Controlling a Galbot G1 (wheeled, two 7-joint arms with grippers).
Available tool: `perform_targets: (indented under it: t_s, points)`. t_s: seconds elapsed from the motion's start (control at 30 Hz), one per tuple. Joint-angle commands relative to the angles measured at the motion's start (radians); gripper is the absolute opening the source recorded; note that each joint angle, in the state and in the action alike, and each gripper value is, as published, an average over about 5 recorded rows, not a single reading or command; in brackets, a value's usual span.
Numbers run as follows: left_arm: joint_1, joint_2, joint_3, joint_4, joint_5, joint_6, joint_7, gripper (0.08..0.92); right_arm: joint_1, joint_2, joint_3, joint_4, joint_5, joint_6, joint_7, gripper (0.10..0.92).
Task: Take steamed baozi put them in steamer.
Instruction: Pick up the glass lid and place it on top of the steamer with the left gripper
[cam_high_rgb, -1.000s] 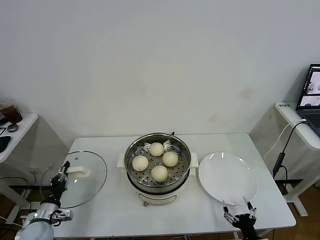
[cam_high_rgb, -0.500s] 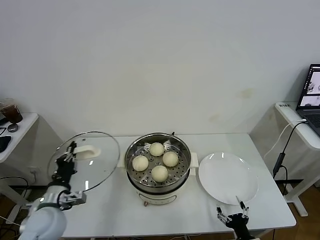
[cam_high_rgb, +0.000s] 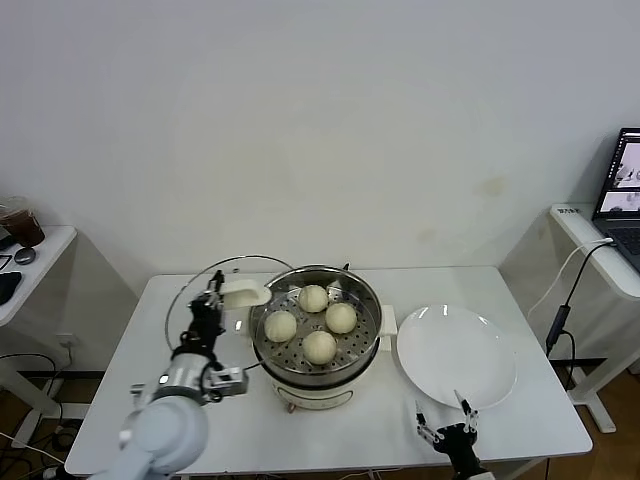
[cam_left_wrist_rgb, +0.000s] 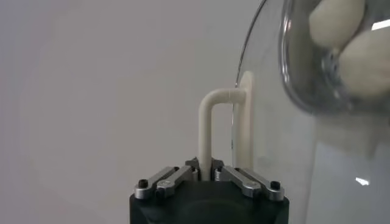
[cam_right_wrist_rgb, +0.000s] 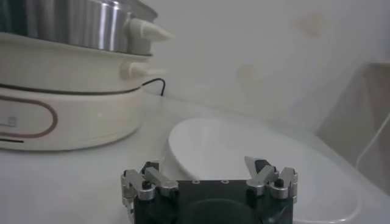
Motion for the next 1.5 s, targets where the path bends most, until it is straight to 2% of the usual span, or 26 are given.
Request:
perform_targets:
  t_s: [0.03, 0.2, 0.47, 1.5]
  points:
    - [-0.168, -0.169, 0.247, 0.097, 0.21, 0.055, 0.095, 0.172, 0.016, 0.015, -0.018, -0.019, -0.048, 0.005, 0.009, 0.823]
    - [-0.21, -0.205, 0.283, 0.157, 0.215, 0.047, 0.089, 0.172, 0.016, 0.015, -0.02, -0.015, -0.047, 0.006, 0.007, 0.823]
    - [-0.234, -0.205, 0.309, 0.213, 0.195, 0.028, 0.058, 0.172, 0.012, 0.002, -0.015, -0.008, -0.036, 0.008, 0.005, 0.823]
    - [-0.23, -0.21, 0.317, 0.273, 0.187, -0.001, 0.009, 0.172, 0.0, -0.006, -0.021, 0.002, -0.027, 0.009, 0.002, 0.823]
